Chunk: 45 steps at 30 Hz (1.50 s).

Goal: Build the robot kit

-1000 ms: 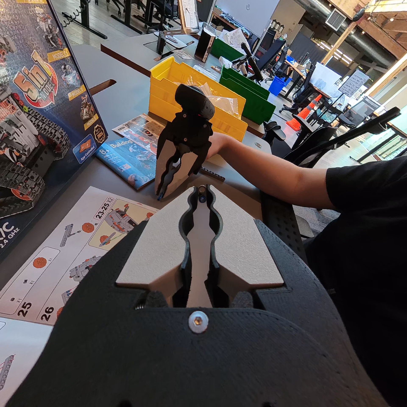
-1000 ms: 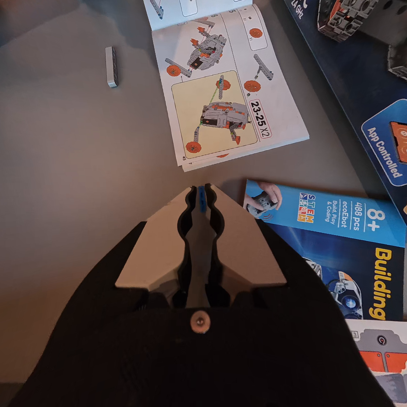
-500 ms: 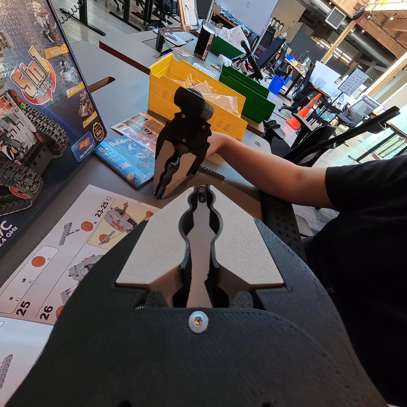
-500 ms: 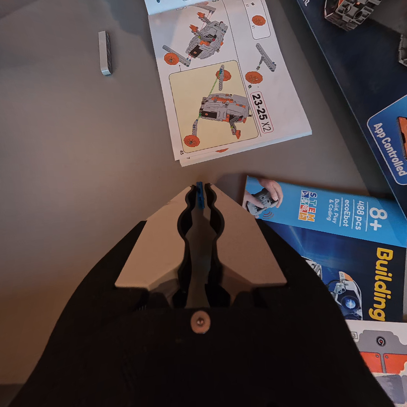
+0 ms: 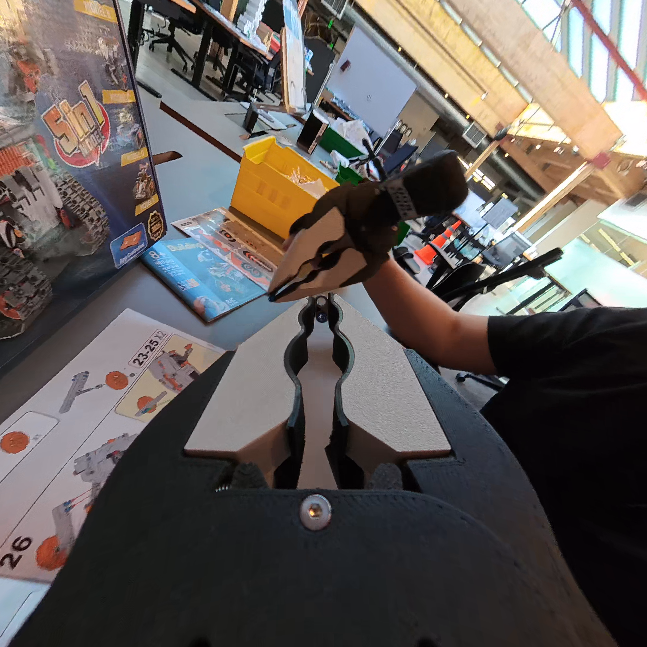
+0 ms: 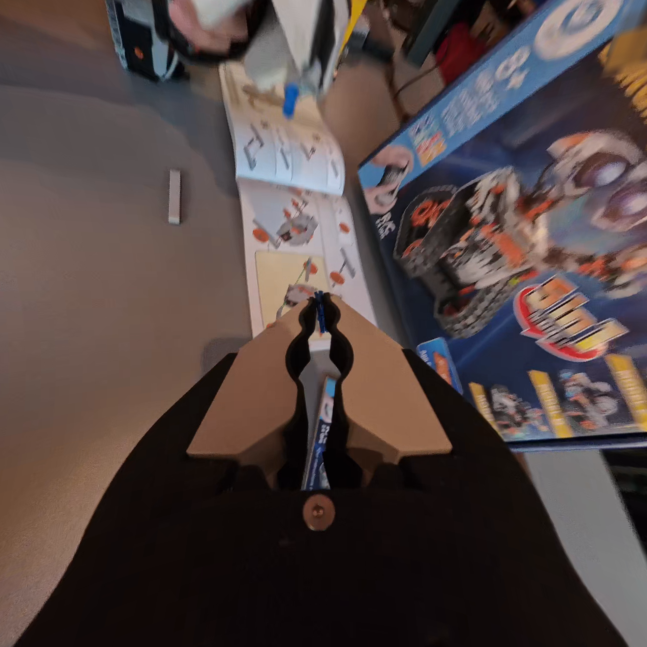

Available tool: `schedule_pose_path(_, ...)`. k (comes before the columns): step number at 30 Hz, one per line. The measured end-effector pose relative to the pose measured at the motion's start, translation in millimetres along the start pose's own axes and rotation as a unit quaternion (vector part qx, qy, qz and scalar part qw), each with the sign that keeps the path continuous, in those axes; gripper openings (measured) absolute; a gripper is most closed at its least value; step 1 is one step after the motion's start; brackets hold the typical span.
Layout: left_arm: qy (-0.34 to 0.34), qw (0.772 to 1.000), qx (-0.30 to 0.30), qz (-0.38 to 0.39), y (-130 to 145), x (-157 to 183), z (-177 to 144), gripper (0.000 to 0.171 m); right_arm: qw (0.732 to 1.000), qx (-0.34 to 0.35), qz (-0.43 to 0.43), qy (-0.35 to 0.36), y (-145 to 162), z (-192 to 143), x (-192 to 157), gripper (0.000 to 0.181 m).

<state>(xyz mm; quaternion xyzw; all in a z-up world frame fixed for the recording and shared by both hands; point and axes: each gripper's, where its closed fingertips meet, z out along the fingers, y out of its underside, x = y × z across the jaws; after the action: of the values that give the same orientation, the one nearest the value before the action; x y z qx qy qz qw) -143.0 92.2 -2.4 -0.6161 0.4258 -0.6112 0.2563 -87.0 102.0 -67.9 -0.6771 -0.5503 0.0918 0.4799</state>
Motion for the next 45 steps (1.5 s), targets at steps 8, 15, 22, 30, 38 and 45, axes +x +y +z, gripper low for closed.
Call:
schedule_pose_path(8, -0.002, 0.999, 0.039, -0.022, -8.2, -6.2, 8.6, 0.005, 0.989, 0.054, -0.049, 0.126, -71.4, -25.1, 16.4, 0.004)
schedule_pose_path(15, 0.010, 0.998, 0.068, -0.003, -14.7, -3.8, 8.9, 0.005, 0.990, 0.063, 0.012, 0.126, -77.5, -14.8, 14.0, 0.003)
schedule_pose_path(22, 0.006, 0.989, 0.084, 0.123, -23.2, 19.0, 7.9, 0.005, 0.971, 0.135, 0.197, 0.025, -94.0, -24.0, 10.5, 0.003)
schedule_pose_path(30, -0.028, 0.976, 0.073, 0.202, -22.6, 23.5, 10.5, 0.005, 0.958, 0.155, 0.242, -0.015, -97.5, -28.3, 8.6, 0.003)
schedule_pose_path(38, -0.044, 0.956, 0.088, 0.278, -24.4, 25.8, 13.2, 0.005, 0.959, 0.149, 0.241, -0.010, -96.6, -27.9, 9.2, 0.003)
schedule_pose_path(45, -0.060, 0.948, 0.082, 0.300, -23.3, 23.9, 14.1, 0.005, 0.962, 0.144, 0.231, -0.005, -97.3, -27.0, 7.8, 0.003)
